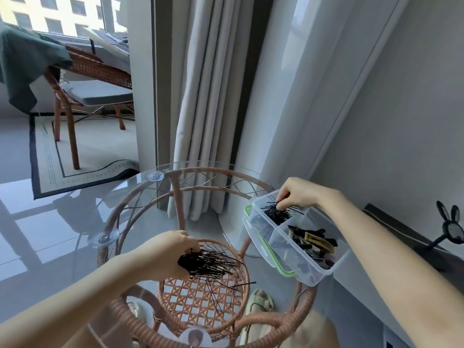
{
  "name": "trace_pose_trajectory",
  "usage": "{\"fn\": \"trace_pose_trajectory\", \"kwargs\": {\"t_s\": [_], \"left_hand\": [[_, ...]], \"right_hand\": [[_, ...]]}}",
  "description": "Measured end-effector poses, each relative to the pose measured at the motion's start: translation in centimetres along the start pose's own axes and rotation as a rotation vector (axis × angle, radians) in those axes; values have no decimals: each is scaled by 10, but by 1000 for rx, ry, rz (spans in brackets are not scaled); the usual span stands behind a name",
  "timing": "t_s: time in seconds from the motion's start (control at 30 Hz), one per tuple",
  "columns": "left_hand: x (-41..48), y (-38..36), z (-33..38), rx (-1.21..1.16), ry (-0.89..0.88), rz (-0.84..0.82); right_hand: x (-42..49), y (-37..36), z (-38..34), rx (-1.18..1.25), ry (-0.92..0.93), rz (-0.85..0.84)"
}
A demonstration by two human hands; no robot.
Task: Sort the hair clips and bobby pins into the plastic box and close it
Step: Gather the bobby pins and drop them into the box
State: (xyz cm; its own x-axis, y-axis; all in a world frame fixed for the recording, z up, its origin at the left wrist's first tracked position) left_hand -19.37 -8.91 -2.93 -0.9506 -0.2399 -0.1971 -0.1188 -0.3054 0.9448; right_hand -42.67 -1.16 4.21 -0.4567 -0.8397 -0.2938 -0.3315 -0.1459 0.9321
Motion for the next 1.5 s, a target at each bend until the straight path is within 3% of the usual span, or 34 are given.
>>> {"fn": "trace_pose_trajectory", "kwargs": {"t_s": [0.27, 0.43, 0.53, 0.7, 0.9, 1.17, 1.5], "left_hand": [[2, -2, 3, 9, 28, -24], [1, 2, 3, -44, 21, -36], [-1, 8, 5, -50, -1, -32], [-3, 17, 1, -106, 13, 0], [-6, 40, 2, -153, 35, 109], [-13, 80, -6, -232, 97, 300], [-17, 102, -14, -398, 154, 384]], "right_hand": [[10, -12, -9, -109, -12, 11], [-32, 11, -28, -204, -7, 315], [-72, 13, -61, -31, 120, 473], [-105, -51, -108, 43, 296, 290], [-86, -119, -114, -67, 191, 147], [-62, -132, -119, 209, 118, 221], [-69, -121, -136, 87, 274, 319]]}}
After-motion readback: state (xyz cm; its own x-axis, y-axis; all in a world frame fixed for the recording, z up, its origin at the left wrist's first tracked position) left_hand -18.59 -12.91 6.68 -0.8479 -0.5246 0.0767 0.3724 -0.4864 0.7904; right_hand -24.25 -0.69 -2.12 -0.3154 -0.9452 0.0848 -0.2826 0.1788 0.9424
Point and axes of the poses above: each hand's wrist, its own x-axis towards the middle knuckle, its own y-axis out of the back of the hand, z = x × y, the point moved 10 cm from there along x, towards the middle knuckle, and after that the axes turned 2 degrees about -z, right-handed, at the moved point
